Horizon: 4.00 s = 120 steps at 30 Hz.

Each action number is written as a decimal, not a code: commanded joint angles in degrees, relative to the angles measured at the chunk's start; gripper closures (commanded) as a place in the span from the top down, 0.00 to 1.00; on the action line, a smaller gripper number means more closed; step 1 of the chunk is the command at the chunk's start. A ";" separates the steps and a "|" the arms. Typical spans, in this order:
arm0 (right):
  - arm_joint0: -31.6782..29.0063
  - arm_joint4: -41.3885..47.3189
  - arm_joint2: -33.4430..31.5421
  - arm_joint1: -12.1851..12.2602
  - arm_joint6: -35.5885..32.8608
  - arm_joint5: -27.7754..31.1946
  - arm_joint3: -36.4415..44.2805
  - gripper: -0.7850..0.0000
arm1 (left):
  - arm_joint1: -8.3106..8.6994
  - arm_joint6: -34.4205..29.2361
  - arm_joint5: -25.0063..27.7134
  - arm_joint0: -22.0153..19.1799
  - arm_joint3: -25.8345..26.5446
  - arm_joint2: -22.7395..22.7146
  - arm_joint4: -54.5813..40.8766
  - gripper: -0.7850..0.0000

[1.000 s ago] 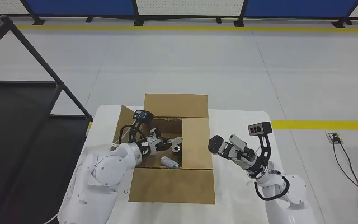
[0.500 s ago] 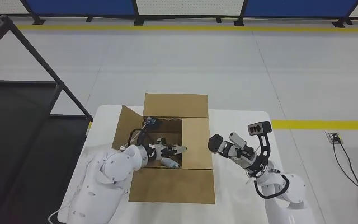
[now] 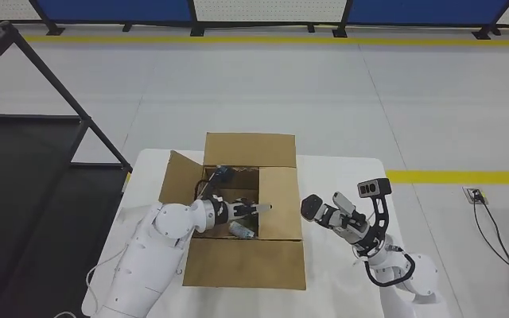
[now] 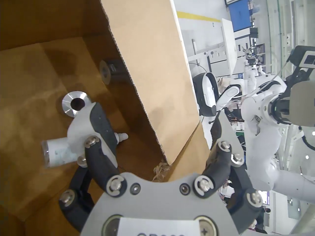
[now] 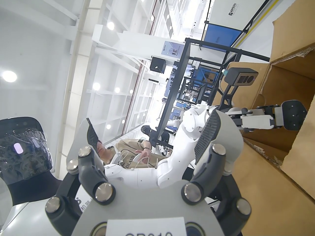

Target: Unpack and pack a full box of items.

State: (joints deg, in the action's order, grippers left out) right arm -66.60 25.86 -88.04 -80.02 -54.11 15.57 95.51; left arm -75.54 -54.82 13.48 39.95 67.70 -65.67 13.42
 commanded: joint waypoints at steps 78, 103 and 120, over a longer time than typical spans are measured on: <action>-9.20 -8.89 -5.60 7.03 1.94 -2.63 6.42 1.00 | -12.06 17.56 4.18 -20.72 -13.41 24.84 -7.91 1.00; -1.35 -18.42 -2.05 8.64 8.99 -17.74 -0.38 1.00 | -0.44 23.76 -1.95 20.72 39.73 -12.31 9.85 1.00; -1.35 -18.42 -2.05 8.64 8.99 -17.74 -0.38 1.00 | 0.02 24.41 -2.25 25.19 43.95 -14.56 11.65 1.00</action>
State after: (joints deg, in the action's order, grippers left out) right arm -67.95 7.44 -90.10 -71.37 -45.12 -2.17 95.13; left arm -75.52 -30.41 11.22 65.11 111.63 -80.22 25.07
